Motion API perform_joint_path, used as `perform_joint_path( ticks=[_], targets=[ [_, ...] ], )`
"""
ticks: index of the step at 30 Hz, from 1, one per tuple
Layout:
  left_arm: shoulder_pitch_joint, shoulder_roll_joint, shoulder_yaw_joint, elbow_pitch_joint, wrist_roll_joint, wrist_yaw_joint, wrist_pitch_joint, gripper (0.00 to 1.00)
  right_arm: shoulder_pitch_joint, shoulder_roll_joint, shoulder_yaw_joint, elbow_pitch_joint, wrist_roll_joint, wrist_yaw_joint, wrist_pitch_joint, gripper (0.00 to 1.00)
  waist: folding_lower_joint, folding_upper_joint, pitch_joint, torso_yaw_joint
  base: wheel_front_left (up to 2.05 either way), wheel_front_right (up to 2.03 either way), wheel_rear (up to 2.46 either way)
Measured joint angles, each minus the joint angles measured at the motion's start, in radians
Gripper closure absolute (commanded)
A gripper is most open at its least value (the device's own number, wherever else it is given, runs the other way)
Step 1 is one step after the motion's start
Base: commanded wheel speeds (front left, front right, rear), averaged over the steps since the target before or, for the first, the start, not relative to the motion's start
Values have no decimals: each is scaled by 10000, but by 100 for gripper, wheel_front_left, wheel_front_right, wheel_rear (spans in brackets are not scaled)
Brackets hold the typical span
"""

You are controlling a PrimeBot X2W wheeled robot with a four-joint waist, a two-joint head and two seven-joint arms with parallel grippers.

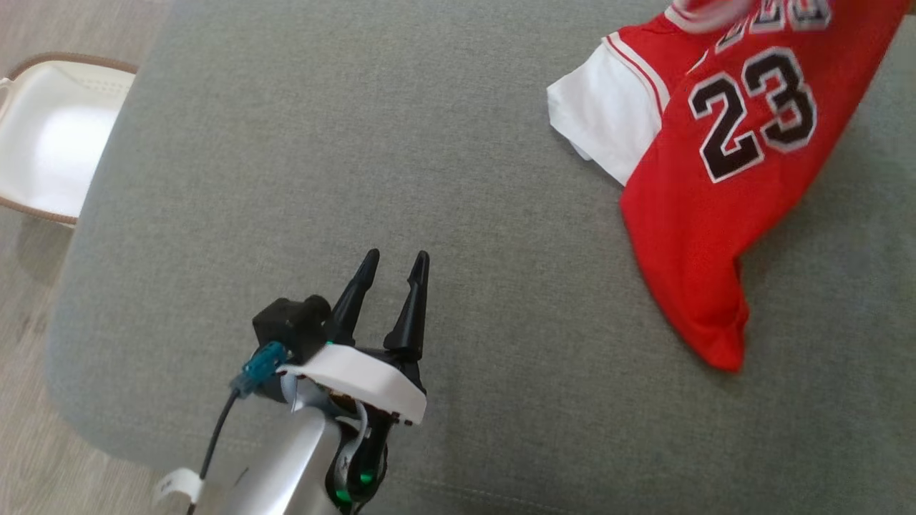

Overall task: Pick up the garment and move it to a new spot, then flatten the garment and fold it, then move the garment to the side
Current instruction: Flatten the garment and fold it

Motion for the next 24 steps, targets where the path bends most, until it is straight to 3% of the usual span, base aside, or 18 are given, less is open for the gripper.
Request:
perform_joint_path(
  ticks=[7, 12, 16, 24],
  targets=[
    [-135, -2, 71, 13, -90, 71, 0, 0, 97, 405, 213, 650, 27, 0, -474, 0, 0, 0, -132, -410, 0, 0, 0],
    [-128, 0, 408, 31, -56, 71, 0, 0, 964, 836, 531, 276, 654, 0, -736, 0, 0, 0, -428, -825, 0, 0, 0],
    [-112, -2, 734, 42, 123, 69, 0, 0, 2333, 1037, 552, -648, 1469, 0, -765, 0, 0, 0, -778, -1177, 0, 0, 0],
    [317, 2, 1400, 12, 336, 69, 0, 0, 6380, 1749, -522, -3482, 2374, 0, -779, 0, 0, 0, -1423, -1948, 0, 0, 0]
  ],
)
